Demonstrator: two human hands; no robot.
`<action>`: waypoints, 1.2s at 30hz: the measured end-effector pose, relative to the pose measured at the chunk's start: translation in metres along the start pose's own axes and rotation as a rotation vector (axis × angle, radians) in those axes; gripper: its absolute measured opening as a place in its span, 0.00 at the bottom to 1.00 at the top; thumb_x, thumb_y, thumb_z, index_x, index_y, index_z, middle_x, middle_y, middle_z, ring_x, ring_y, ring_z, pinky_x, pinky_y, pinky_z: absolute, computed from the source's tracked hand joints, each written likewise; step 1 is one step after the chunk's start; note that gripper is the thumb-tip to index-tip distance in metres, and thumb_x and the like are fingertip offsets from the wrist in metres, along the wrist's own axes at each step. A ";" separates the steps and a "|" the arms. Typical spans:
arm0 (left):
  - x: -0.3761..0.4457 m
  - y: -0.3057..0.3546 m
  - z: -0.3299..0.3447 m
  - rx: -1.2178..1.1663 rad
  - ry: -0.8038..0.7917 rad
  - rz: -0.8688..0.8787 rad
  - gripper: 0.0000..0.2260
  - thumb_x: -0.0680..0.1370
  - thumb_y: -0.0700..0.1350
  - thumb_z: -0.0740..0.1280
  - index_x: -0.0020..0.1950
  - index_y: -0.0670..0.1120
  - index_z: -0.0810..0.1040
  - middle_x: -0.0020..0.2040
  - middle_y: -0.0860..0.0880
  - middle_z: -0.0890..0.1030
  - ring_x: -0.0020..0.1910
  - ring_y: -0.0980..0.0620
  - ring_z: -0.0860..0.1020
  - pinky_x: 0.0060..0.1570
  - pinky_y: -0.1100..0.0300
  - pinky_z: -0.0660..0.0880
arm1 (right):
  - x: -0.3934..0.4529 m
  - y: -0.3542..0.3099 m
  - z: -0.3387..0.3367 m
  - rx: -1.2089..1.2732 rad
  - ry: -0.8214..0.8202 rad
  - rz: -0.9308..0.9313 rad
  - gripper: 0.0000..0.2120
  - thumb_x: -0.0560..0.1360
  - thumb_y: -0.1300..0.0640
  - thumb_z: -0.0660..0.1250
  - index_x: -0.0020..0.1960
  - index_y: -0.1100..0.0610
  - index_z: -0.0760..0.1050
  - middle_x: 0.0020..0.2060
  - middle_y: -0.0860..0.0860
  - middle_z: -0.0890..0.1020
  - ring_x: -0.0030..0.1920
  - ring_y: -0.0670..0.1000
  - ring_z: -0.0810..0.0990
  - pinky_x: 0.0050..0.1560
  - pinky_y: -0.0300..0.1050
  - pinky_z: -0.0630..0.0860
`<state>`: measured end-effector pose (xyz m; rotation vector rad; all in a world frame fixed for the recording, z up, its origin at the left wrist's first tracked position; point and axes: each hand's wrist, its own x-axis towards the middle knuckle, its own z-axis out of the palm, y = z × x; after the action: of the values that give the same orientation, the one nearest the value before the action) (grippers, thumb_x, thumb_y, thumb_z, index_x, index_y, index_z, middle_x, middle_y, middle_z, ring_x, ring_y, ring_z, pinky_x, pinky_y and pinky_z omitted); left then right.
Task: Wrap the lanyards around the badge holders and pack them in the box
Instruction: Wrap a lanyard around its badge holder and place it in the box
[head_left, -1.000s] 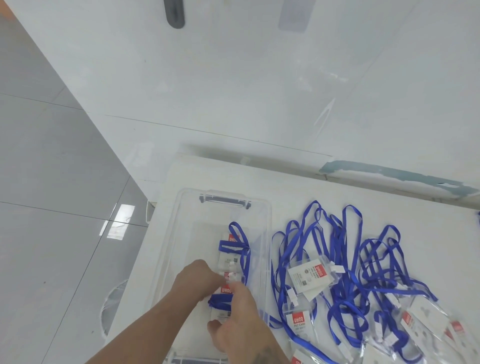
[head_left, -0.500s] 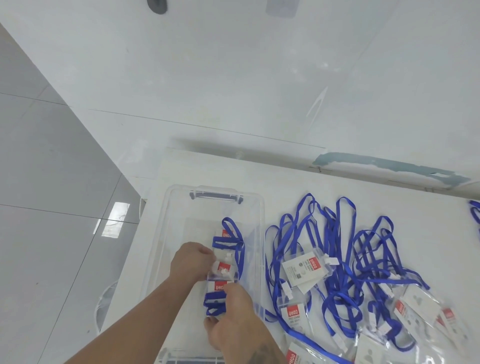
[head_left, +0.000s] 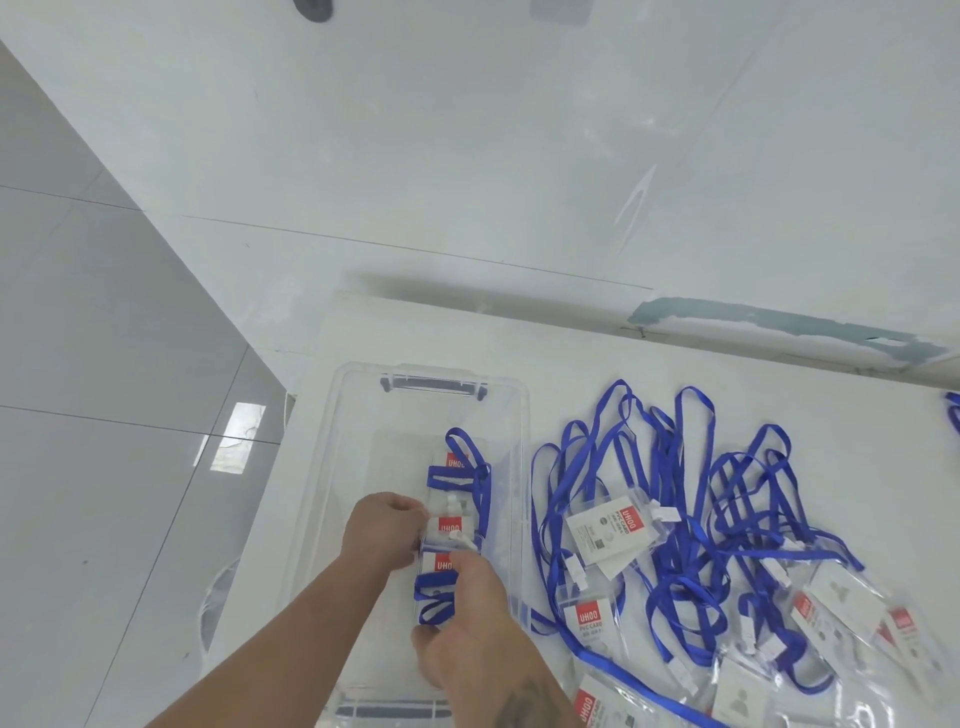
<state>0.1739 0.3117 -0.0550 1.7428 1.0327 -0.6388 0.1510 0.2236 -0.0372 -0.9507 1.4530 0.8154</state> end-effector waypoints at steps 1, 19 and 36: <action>-0.003 0.003 -0.001 0.011 -0.019 -0.006 0.11 0.76 0.45 0.72 0.56 0.45 0.76 0.54 0.45 0.80 0.52 0.45 0.80 0.51 0.51 0.81 | -0.004 -0.001 0.000 -0.010 0.006 -0.016 0.13 0.80 0.59 0.65 0.54 0.62 0.62 0.53 0.60 0.71 0.53 0.57 0.71 0.70 0.54 0.69; -0.076 0.051 -0.024 0.029 0.207 0.524 0.04 0.79 0.50 0.66 0.49 0.52 0.78 0.45 0.58 0.81 0.47 0.54 0.80 0.46 0.59 0.72 | -0.164 0.010 -0.076 0.121 -0.440 -0.209 0.10 0.76 0.57 0.70 0.45 0.64 0.81 0.37 0.58 0.84 0.35 0.57 0.82 0.36 0.50 0.79; -0.161 0.097 0.100 0.133 0.137 0.838 0.04 0.79 0.50 0.65 0.51 0.53 0.78 0.44 0.59 0.80 0.42 0.60 0.78 0.43 0.63 0.74 | -0.110 -0.119 -0.219 -0.062 -0.129 -0.916 0.10 0.79 0.56 0.65 0.42 0.58 0.80 0.30 0.51 0.79 0.31 0.48 0.76 0.40 0.44 0.79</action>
<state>0.1812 0.1465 0.0792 2.1338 0.2695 -0.0505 0.1649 -0.0128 0.0983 -1.4125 0.7351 0.2266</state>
